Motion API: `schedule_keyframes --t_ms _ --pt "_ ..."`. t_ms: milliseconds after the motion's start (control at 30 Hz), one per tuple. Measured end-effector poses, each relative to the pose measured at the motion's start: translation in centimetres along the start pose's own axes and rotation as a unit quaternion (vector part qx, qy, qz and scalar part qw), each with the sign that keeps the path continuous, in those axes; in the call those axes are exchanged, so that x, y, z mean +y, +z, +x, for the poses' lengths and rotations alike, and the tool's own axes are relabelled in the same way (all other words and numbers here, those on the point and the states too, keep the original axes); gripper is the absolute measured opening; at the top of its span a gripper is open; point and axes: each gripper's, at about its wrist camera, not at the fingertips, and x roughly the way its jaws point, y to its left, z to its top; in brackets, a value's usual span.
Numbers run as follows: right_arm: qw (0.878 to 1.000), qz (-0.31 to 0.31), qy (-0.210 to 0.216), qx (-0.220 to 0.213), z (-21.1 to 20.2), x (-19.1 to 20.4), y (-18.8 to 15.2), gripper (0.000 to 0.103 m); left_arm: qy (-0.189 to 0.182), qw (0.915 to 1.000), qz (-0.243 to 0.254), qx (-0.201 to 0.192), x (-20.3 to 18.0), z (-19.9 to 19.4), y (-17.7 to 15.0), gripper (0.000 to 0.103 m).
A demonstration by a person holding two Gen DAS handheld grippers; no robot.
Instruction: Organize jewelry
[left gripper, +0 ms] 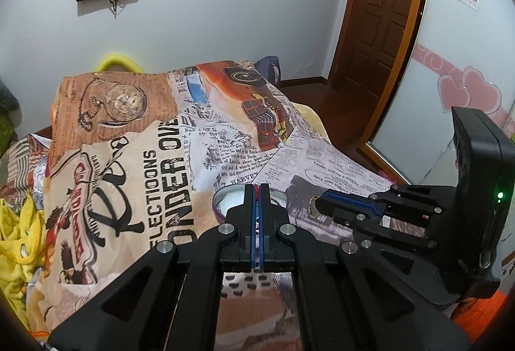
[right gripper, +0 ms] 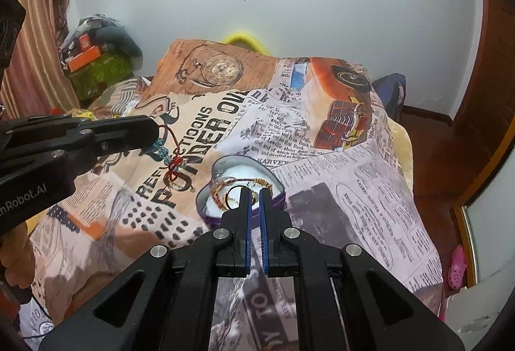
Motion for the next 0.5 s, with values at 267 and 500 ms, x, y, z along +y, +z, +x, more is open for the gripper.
schedule_keyframes --t_ms 267,500 --pt "1.0 0.003 0.007 0.018 2.7 -1.0 0.8 0.004 -0.017 0.9995 -0.014 0.022 0.9 3.4 0.3 0.0" --pt "0.998 -0.001 0.029 0.053 5.5 -1.3 1.0 0.004 -0.031 0.9977 -0.032 0.05 1.8 6.5 -0.3 0.0"
